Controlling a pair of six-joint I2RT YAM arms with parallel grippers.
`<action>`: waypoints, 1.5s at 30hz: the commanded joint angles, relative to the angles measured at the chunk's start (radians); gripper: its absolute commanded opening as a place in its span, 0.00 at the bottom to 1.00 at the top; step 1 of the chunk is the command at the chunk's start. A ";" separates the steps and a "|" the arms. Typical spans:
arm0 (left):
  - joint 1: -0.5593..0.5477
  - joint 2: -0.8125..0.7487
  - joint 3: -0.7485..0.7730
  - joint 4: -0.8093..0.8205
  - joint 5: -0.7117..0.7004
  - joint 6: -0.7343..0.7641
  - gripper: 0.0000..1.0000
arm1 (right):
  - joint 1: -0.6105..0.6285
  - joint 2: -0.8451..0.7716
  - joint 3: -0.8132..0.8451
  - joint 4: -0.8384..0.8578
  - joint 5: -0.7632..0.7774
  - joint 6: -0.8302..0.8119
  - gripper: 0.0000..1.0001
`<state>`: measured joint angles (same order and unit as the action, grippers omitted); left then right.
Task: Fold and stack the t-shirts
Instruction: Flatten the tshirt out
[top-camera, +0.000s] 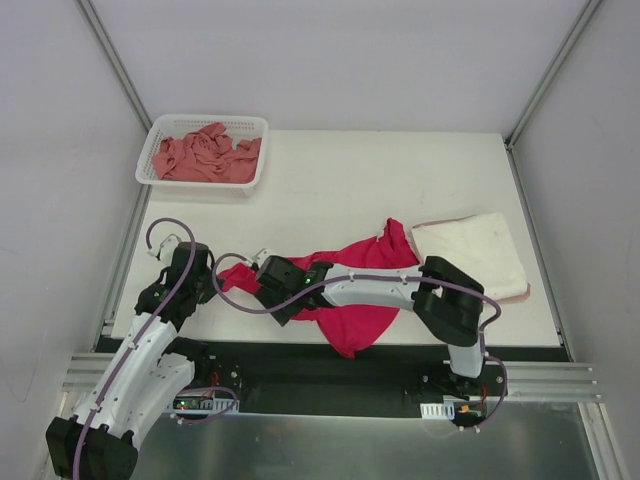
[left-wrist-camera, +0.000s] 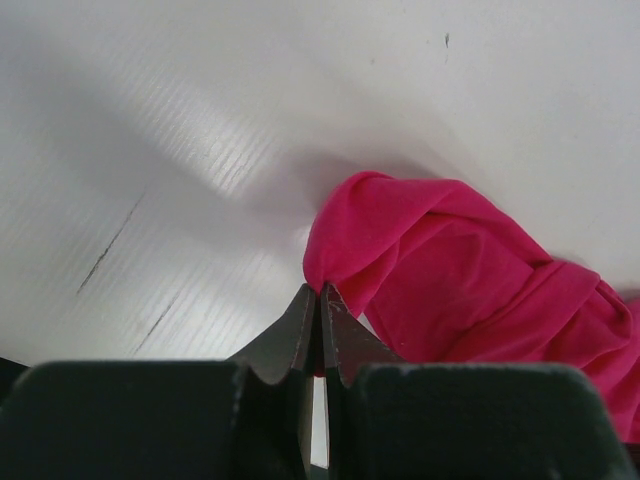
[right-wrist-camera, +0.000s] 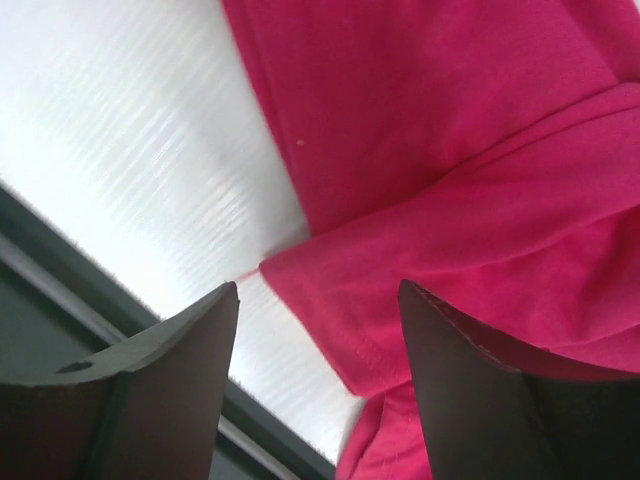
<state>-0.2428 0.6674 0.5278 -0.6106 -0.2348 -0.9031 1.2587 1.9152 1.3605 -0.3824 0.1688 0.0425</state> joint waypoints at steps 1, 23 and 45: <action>-0.004 -0.002 -0.014 0.008 0.015 -0.022 0.00 | 0.027 0.065 0.071 -0.010 0.139 0.094 0.67; -0.004 -0.003 -0.017 0.006 -0.011 -0.025 0.00 | 0.096 0.056 0.002 -0.082 0.274 0.246 0.32; 0.008 0.095 0.090 0.008 -0.121 -0.010 0.00 | -0.238 -0.599 -0.261 -0.139 0.348 0.117 0.01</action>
<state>-0.2424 0.7258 0.5388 -0.6106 -0.2855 -0.9104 1.1660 1.4376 1.1393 -0.4797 0.4583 0.1993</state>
